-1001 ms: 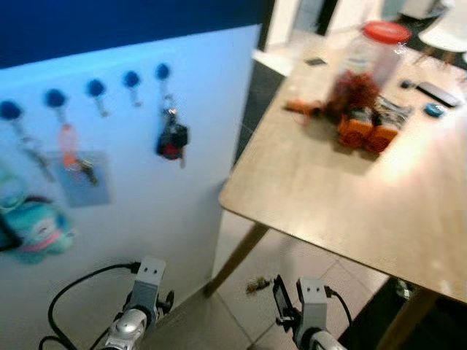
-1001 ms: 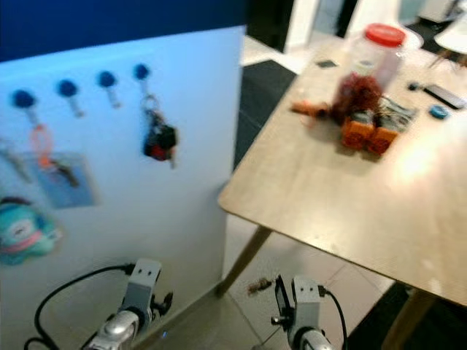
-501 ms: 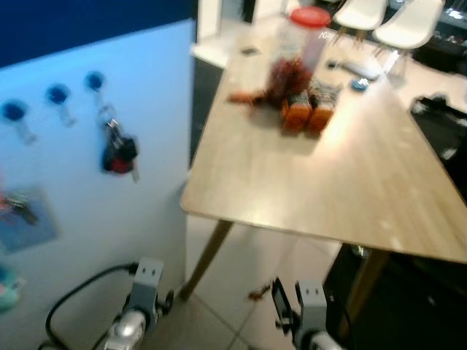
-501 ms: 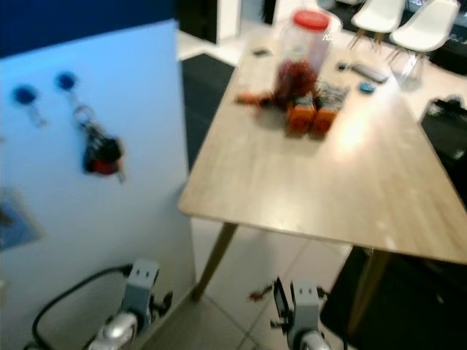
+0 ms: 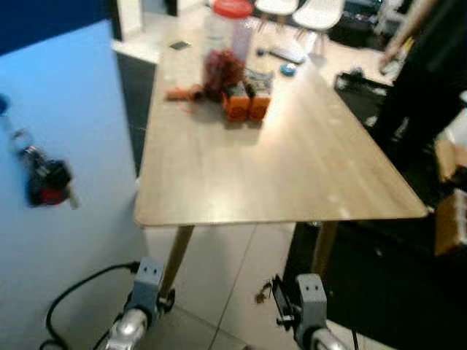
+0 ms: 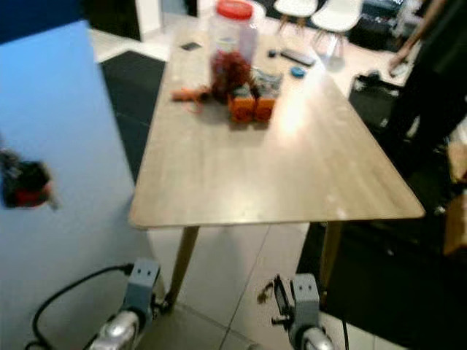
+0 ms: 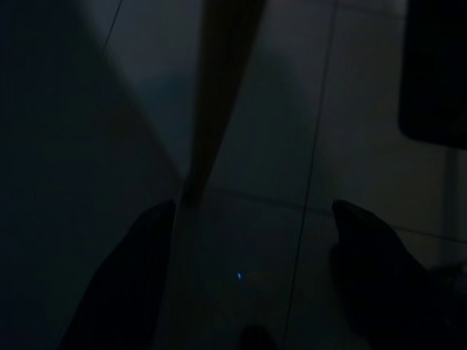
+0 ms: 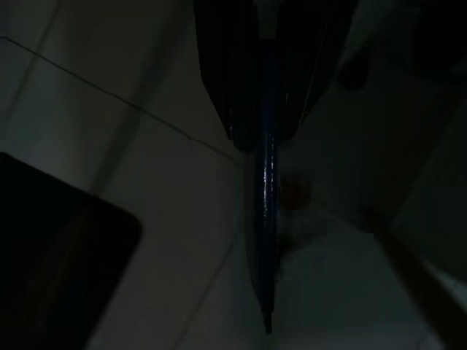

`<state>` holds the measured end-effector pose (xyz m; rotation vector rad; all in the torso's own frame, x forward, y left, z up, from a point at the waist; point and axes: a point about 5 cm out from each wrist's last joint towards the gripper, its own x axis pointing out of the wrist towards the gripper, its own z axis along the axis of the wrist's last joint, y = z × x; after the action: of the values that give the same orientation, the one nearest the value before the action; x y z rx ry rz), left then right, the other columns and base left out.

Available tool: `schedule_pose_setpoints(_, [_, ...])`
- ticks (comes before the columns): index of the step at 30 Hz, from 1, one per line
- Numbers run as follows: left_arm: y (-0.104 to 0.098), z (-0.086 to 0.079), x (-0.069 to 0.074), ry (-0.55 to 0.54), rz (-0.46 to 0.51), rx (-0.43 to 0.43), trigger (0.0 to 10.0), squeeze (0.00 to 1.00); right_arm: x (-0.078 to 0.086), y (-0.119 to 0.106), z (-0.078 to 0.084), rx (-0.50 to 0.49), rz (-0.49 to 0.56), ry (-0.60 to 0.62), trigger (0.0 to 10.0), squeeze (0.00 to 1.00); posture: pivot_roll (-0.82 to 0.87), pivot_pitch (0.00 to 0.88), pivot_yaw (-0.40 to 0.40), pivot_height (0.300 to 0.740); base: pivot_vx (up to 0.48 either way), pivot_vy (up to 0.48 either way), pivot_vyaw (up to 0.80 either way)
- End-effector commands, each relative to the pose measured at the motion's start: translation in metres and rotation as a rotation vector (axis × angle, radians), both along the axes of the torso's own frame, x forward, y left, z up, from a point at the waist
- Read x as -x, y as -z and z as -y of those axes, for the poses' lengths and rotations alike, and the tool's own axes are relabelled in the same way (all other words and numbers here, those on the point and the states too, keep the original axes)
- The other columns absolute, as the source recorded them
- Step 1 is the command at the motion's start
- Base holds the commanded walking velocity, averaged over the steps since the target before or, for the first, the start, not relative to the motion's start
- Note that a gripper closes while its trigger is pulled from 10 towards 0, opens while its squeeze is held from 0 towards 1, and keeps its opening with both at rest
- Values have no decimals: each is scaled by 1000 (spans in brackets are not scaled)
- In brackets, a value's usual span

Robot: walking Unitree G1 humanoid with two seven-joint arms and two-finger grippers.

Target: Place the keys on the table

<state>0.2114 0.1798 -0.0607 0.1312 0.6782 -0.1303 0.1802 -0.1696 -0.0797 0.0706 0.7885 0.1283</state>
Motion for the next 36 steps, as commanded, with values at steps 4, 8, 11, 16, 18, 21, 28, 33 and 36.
schedule_pose_setpoints(4, [1, 3, 3, -21, 9, 13, 10000, 0, 1, 1, -2, 12, -12, -37, 10000, 0, 86, 14, -89, 740, 0, 0, -600])
schedule_pose_setpoints(8, [1, 4, 2, -16, 10, 17, 10000, 0, 0, 0, -2, 20, -8, -54, 10000, 0, 85, 18, -86, 740, 0, 0, 0])
schedule_pose_setpoints(11, [1, 4, 3, -10, 7, 24, 10000, 0, 0, 1, -1, 28, -9, -53, 10000, 0, 86, 22, -91, 740, 0, 0, 0])
schedule_pose_setpoints(16, [2, 2, 4, -18, 4, 15, 10000, 0, -1, 0, 1, 40, -4, -57, 10000, 0, 95, 28, -91, 740, 0, 0, 0])
schedule_pose_setpoints(18, [1, 1, 3, -20, 5, 10, 10000, 0, -2, -1, 2, 42, -3, -57, 10000, 0, 99, 31, -88, 740, 0, 0, 0])
schedule_pose_setpoints(21, [-1, -1, 0, -15, 16, -6, 10000, 0, -3, -2, 1, 47, 5, -62, 10000, 0, 117, 42, -66, 740, 0, 0, 0])
schedule_pose_setpoints(28, [-7, -8, -7, 30, 32, -31, 10000, 0, 1, 1, -7, 35, 7, -38, 10000, 0, 157, 54, 0, 740, 0, 0, 0])
schedule_pose_setpoints(33, [-10, -16, -11, 50, 23, -33, 10000, 0, 6, 4, -14, 8, 1, 22, 10000, 0, 161, 56, 29, 740, 0, 0, 0])
schedule_pose_setpoints(36, [-9, -14, -12, 51, 12, -10, 10000, 0, 8, 5, -12, -3, -10, 73, 10000, 0, 135, 60, 36, 740, 0, 0, 0])
